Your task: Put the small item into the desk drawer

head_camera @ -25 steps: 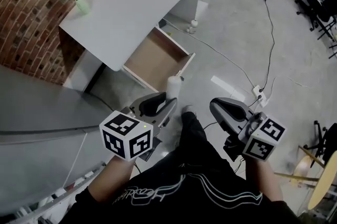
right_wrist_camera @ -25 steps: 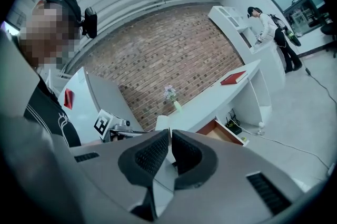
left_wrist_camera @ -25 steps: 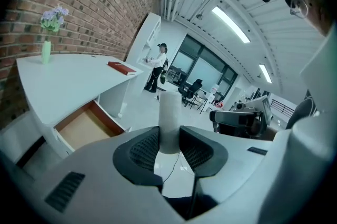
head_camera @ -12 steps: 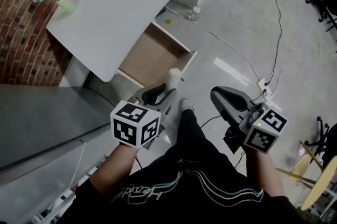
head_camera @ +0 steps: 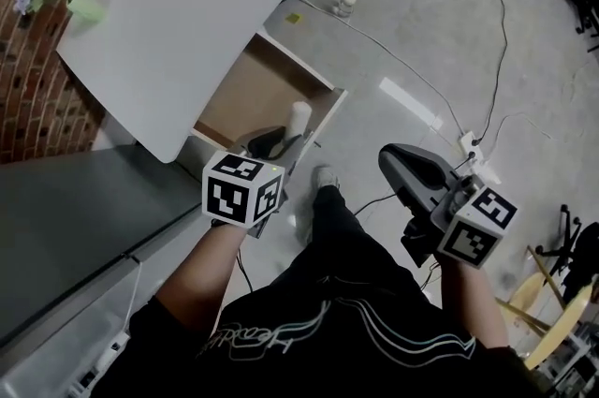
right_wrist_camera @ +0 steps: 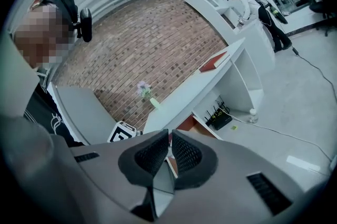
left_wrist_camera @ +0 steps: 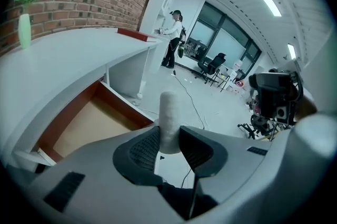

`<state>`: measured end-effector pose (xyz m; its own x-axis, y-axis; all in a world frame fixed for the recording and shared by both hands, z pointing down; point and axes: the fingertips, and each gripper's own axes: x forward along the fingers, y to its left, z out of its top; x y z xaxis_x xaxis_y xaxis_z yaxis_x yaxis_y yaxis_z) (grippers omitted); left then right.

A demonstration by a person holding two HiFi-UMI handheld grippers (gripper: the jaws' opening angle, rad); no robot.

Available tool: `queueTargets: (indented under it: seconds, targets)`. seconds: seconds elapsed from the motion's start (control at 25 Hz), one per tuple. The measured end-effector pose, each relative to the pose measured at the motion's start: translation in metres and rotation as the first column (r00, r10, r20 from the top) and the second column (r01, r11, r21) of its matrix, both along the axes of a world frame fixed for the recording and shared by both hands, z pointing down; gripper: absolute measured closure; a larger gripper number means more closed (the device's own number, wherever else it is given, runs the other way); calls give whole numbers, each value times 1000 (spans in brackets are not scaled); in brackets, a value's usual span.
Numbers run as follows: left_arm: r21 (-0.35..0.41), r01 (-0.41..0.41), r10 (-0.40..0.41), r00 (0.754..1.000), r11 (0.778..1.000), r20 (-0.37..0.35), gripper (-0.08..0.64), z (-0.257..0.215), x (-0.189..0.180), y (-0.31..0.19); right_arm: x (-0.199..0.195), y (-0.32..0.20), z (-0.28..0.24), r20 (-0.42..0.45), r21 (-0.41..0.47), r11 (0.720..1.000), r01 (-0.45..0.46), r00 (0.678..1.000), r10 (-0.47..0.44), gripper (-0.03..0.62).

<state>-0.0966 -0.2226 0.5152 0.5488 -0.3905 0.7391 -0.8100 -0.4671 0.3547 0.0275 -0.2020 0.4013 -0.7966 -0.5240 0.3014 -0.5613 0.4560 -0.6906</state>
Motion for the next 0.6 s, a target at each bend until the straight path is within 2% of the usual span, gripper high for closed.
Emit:
queueTargets:
  seconds: [0.28,0.6]
  targets:
    - [-50,-23,27,995,998,100,425,61,-3,-28,15,-15,39,5,-71,997,-4,1000,5,541]
    - [-150,-36,66,978,988,200,425,141,-15,-39,22,-39,75,4,-129,992,2,1000,-2,541]
